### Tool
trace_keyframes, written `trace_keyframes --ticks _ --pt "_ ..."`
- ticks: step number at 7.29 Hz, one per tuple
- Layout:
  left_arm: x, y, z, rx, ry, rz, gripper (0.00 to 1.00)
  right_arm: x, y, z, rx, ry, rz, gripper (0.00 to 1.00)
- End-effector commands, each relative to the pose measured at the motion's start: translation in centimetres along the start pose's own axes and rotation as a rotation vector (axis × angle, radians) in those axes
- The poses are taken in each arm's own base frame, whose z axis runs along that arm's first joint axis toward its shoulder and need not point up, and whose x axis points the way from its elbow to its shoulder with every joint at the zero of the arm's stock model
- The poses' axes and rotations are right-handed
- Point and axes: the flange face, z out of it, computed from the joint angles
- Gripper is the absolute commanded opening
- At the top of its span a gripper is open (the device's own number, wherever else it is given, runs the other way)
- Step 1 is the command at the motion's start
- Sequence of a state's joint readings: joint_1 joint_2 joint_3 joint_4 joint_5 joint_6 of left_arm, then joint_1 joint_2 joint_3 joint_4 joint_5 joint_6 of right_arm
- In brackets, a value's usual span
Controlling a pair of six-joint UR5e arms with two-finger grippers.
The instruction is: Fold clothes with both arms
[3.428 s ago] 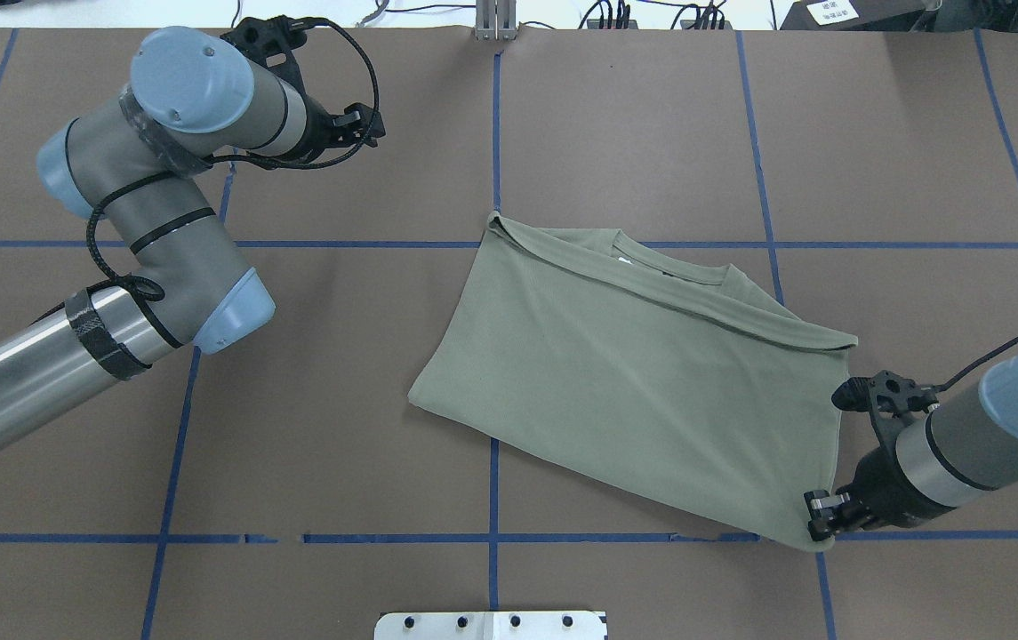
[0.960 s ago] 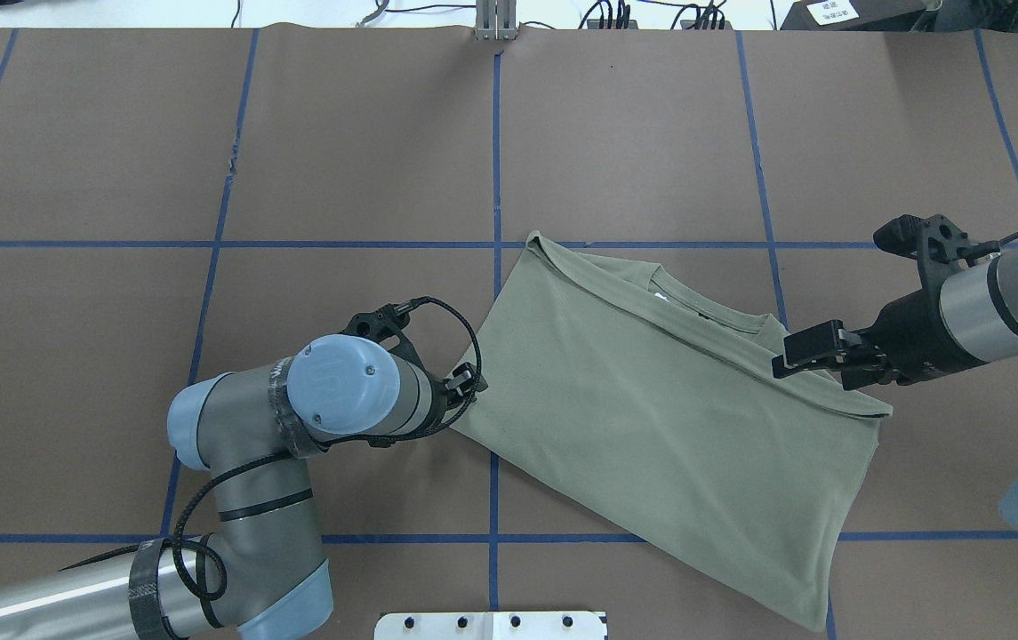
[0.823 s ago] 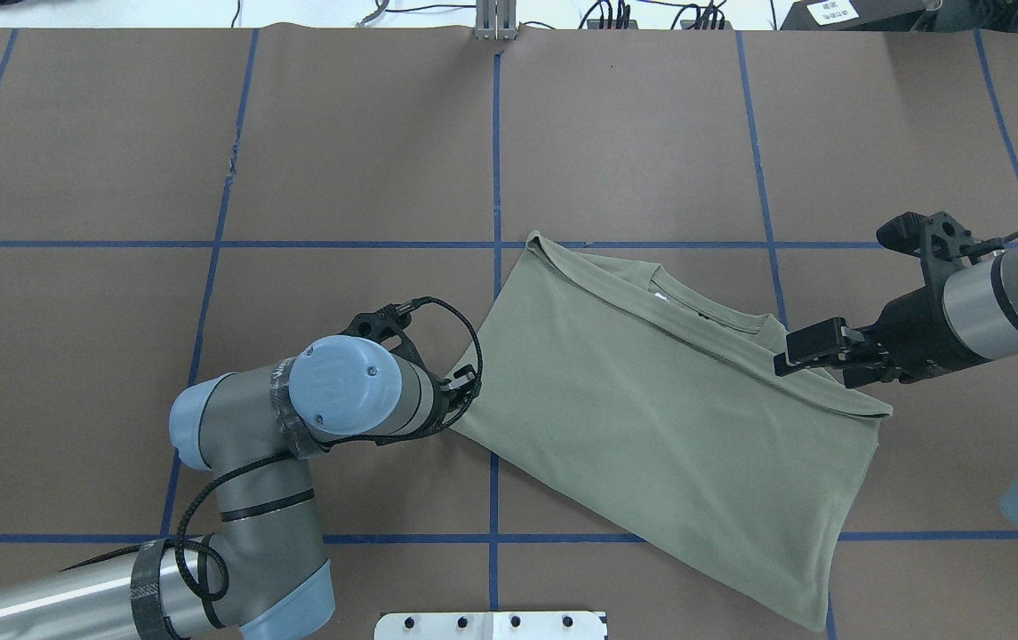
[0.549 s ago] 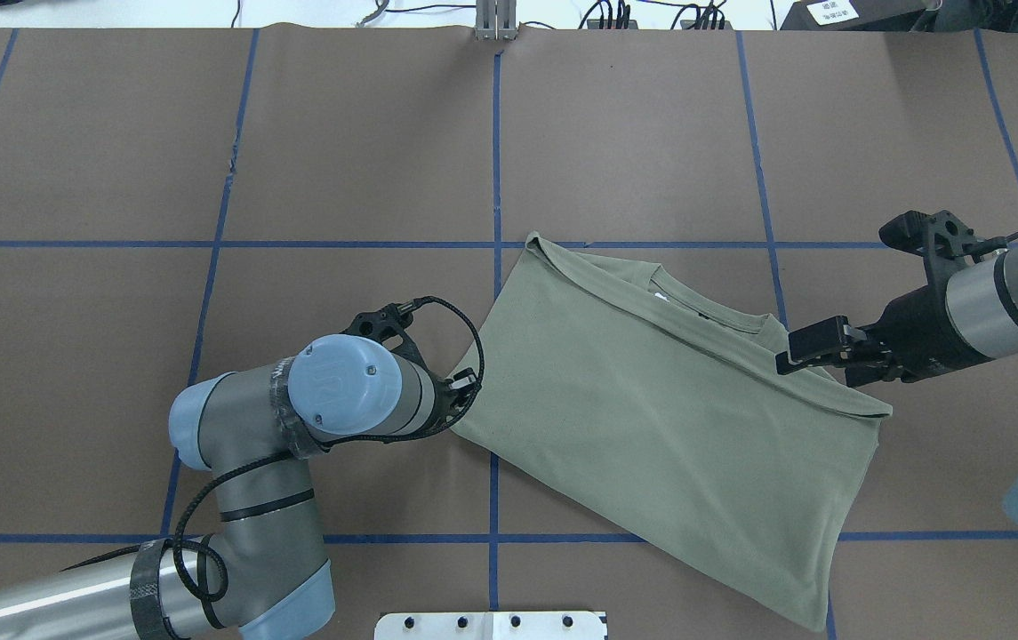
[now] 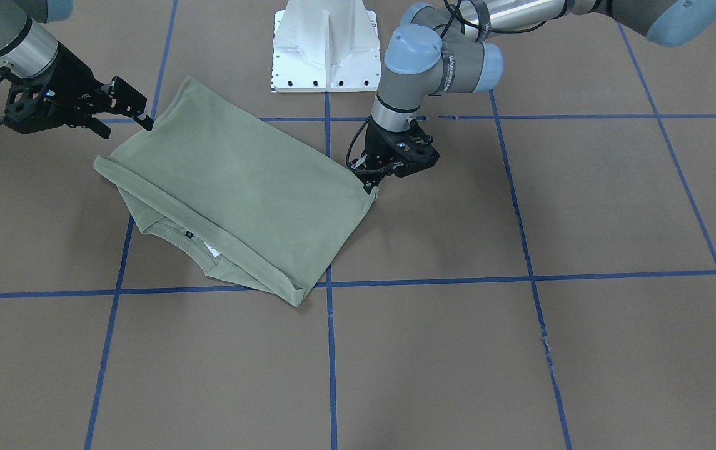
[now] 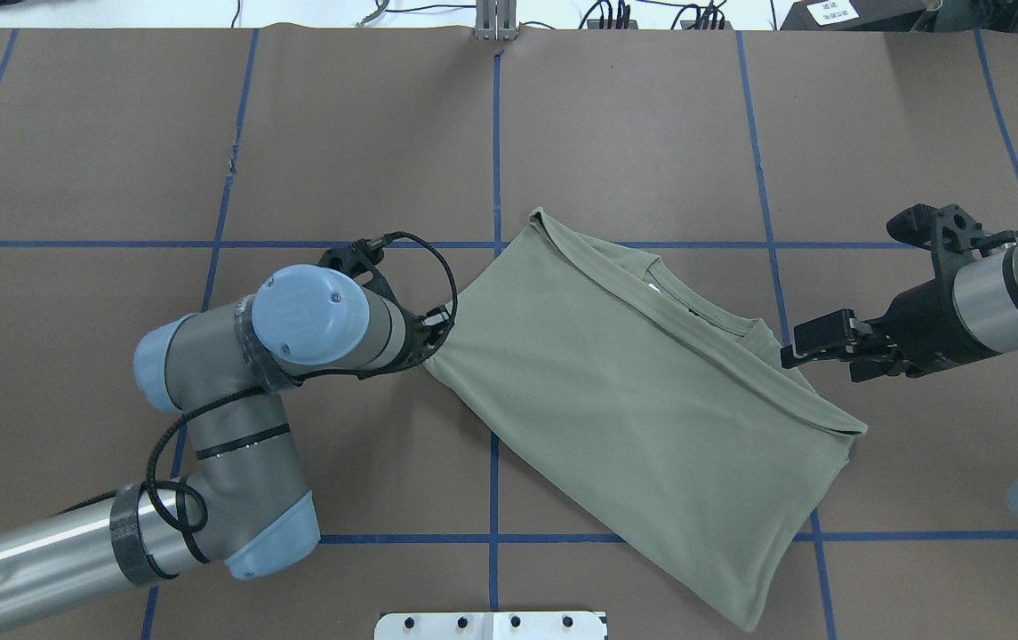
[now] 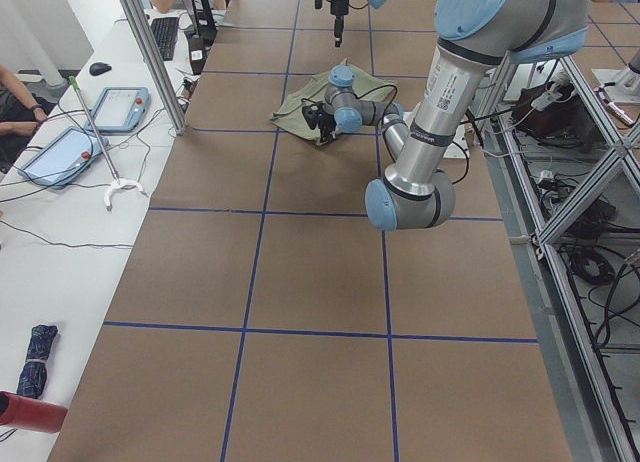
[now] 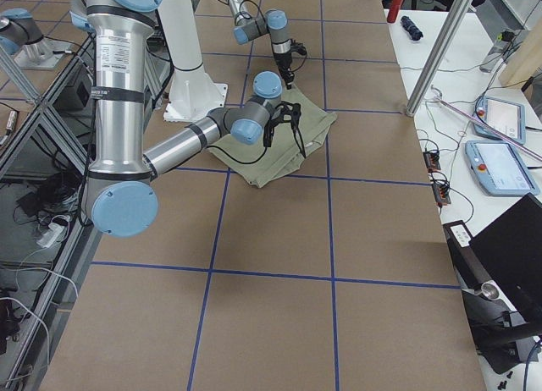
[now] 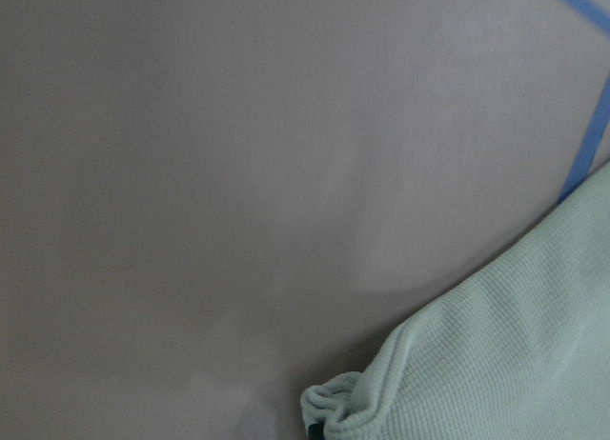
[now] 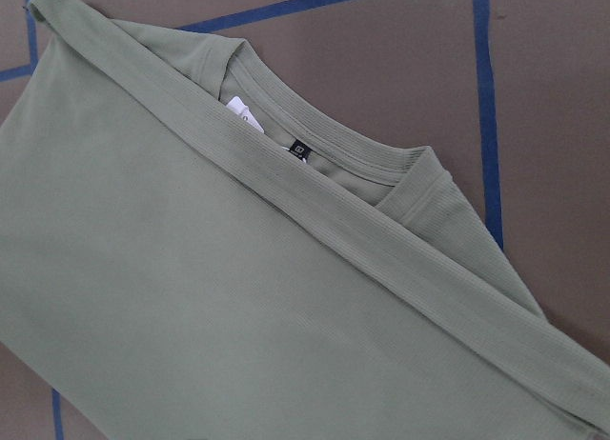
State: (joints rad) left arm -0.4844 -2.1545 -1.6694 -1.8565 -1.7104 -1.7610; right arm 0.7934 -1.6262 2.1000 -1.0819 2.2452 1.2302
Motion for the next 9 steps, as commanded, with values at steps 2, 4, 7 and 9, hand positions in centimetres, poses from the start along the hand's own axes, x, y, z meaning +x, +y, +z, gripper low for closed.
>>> trace_keyframes --ticks 2,4,7,9 --pt "0.9 -11.7 -1.4 0.146 -0.021 0.102 0.00 0.0 -0.2 -0.1 0.011 0.001 0.000 1.00" --pt "3.3 -17.3 0.3 0.214 -0.015 0.168 0.00 0.2 -0.3 0.4 0.009 0.009 0.004 1.00" --pt "9.3 -22.3 4.9 0.328 0.039 0.228 0.00 0.0 -0.7 0.6 0.009 0.007 0.004 1.00" --pt "13.5 -23.2 5.9 0.395 0.076 0.238 0.00 0.0 -0.7 0.6 0.008 0.006 0.003 1.00"
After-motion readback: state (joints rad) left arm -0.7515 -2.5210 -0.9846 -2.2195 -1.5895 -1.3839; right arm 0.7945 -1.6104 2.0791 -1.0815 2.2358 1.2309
